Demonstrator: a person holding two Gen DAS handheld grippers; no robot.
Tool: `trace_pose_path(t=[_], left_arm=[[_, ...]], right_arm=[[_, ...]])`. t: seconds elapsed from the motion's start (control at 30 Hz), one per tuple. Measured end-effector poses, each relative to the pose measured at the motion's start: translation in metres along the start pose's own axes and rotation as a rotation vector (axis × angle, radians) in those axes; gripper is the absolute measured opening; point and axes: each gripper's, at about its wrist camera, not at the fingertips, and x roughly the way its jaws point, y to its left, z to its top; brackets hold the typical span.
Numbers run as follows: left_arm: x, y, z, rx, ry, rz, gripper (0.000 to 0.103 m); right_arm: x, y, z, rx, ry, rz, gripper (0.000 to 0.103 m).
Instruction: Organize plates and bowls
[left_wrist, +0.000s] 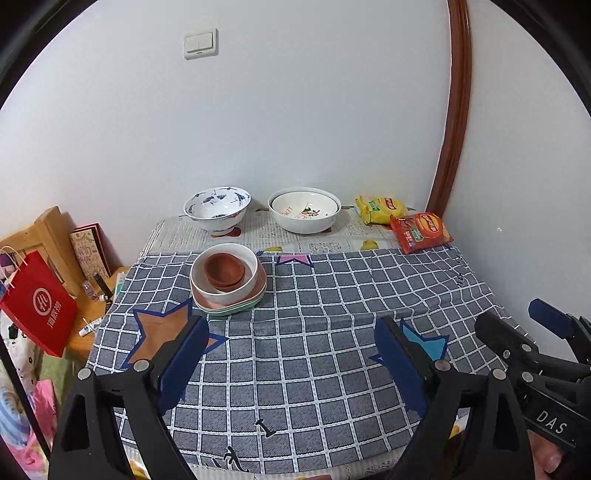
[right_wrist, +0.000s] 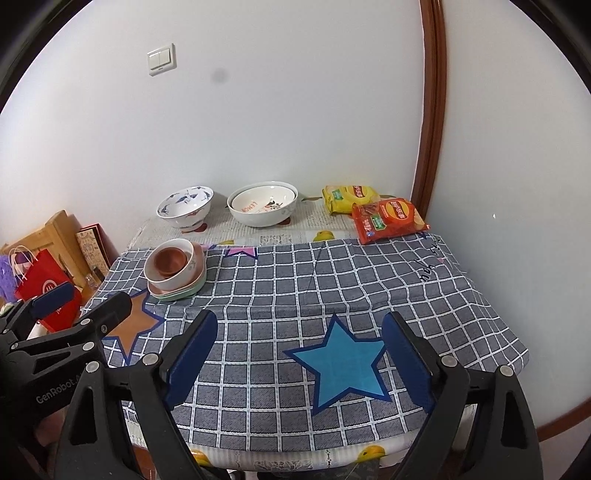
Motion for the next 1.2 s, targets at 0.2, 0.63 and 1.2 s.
trace_pose_path(t=[0.2, 0.63, 1.2], left_arm=[[0.000, 0.003, -0.001, -0.006, 0.004, 0.002, 0.091], [0.000, 0.004, -0.001, -0.005, 0.005, 0.013, 0.091], [-0.001, 0.002, -0.003, 0.004, 0.003, 0.015, 0.091]], right_arm=[[-0.001, 0.004, -0.001, -0.013, -0.002, 0.001, 0.090], [-0.002, 0.010, -0.001, -0.029, -0.001, 0.005, 0.090], [-0.002, 0.010, -0.003, -0.027, 0.004, 0.011, 0.090]])
